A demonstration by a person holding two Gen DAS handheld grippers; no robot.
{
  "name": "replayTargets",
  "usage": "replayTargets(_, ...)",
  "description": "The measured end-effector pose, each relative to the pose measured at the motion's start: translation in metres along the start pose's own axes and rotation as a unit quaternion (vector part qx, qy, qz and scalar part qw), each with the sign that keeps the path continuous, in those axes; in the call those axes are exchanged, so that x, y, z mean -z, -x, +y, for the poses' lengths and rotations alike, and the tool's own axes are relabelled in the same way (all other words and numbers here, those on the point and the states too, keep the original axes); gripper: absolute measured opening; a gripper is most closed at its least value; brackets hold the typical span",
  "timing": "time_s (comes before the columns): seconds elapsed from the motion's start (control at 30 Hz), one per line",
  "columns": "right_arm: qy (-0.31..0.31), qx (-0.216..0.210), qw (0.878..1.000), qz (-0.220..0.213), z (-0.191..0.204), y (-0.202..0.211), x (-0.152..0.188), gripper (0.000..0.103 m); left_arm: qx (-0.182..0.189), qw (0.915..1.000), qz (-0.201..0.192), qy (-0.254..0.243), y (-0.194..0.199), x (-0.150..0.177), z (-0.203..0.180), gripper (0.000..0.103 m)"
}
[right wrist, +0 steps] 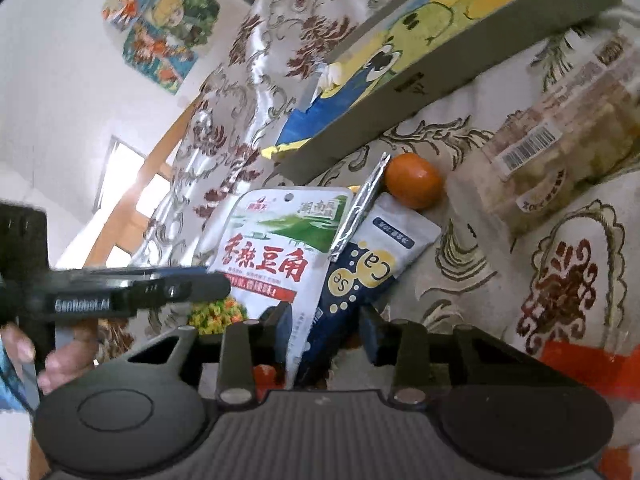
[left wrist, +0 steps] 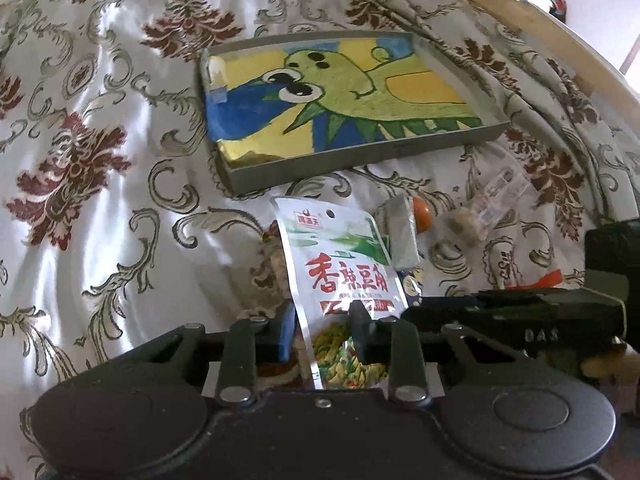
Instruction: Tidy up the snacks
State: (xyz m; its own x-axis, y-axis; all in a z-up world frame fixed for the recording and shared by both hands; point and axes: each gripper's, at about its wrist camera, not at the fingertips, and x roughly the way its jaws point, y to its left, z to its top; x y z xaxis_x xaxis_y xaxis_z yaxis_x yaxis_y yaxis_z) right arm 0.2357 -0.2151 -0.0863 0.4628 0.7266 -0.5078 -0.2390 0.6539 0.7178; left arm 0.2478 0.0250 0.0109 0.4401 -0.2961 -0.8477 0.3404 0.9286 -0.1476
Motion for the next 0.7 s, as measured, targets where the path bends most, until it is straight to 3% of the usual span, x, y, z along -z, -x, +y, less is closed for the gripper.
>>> replayTargets(0.47, 0.003, 0.017, 1.000, -0.021, 0.003, 0.005, 0.000, 0.041, -0.025, 0.9964, -0.031, -0.075, 0.023, 0.007, -0.033, 0.031)
replayTargets(0.57, -0.001, 0.028, 0.999, -0.029, 0.002, 0.006, -0.001, 0.041, -0.017, 0.9958, -0.026, -0.087, 0.020, 0.010, -0.038, 0.031)
replayTargets(0.63, -0.006, 0.037, 0.999, -0.034, 0.003, 0.006, -0.001, 0.041, -0.013, 0.9968, -0.014, -0.078, 0.013, 0.008, -0.036, 0.031)
replayTargets(0.7, -0.012, 0.052, 0.998, -0.035, 0.005, 0.004, -0.002, 0.040, 0.004, 0.9994, -0.001, -0.035, 0.003, 0.003, -0.025, 0.031)
